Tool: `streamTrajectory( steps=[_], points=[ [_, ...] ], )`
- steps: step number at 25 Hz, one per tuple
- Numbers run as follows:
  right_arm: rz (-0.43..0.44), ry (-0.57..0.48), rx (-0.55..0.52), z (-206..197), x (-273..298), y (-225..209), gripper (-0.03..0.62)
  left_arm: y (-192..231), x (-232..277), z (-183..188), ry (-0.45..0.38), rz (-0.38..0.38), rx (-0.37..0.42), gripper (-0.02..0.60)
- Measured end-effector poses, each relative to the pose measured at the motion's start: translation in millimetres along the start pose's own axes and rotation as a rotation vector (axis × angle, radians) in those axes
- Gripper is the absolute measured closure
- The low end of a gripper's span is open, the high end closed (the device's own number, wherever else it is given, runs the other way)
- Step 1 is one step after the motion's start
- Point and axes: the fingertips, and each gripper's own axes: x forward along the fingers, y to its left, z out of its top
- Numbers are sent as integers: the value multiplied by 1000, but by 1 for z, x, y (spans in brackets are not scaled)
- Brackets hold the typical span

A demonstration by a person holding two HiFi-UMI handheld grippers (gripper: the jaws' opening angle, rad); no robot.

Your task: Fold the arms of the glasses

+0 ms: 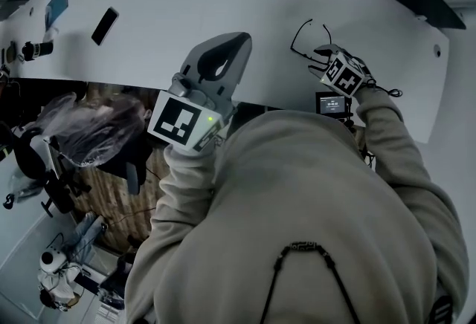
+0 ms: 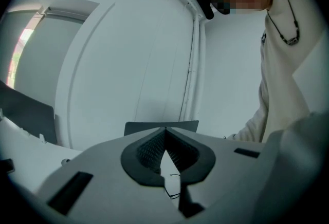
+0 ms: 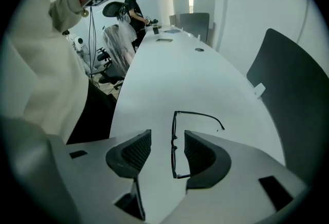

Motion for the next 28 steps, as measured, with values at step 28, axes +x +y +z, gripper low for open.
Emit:
streamTrajectory(
  steps=[28],
  points=[
    [-123,303,-245,-28,69,-11,551,21,-23,-13,5,82,-34,577]
  ],
)
